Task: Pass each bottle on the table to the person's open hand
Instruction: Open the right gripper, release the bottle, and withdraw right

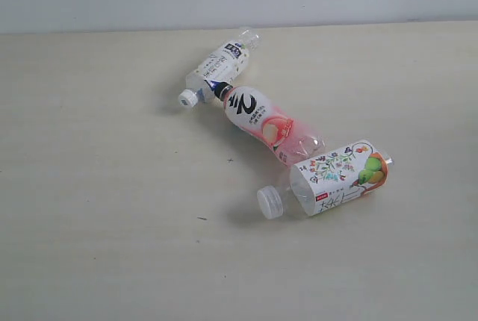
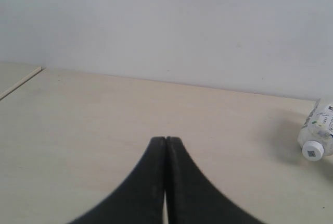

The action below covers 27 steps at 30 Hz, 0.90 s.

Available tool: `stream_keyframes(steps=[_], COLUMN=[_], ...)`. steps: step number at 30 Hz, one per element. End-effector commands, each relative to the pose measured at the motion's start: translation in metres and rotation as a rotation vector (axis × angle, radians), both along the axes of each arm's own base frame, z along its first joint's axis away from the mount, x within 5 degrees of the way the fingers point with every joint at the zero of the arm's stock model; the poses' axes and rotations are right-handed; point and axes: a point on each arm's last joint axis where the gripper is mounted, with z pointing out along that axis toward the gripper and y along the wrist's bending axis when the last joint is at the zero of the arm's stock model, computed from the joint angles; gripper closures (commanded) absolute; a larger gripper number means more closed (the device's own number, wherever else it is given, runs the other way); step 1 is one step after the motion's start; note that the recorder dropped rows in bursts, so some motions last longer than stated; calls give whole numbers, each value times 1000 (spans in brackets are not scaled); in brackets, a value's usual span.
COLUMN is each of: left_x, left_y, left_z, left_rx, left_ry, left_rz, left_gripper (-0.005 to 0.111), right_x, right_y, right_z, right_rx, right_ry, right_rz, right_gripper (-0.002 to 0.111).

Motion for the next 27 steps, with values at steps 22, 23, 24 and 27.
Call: stream_keyframes(steps=[22,23,24,27], left_x=[0,0,0,0], left_y=[0,0,0,0], left_z=[0,0,0,0], left_rx=[-2,-2,-2,-2], left_ry=[-5,-5,-5,-5], left_rz=[-6,-6,-6,-6], left_gripper=[107,107,107,107], right_x=[-2,-2,-2,-2], right_y=[0,0,0,0], right_z=[-7,-7,-7,-7], right_rx=[-27,-27,-29,-29], right_ry=[49,49,49,49], right_rz=[8,8,7,7], right_gripper=[107,107,107,107])
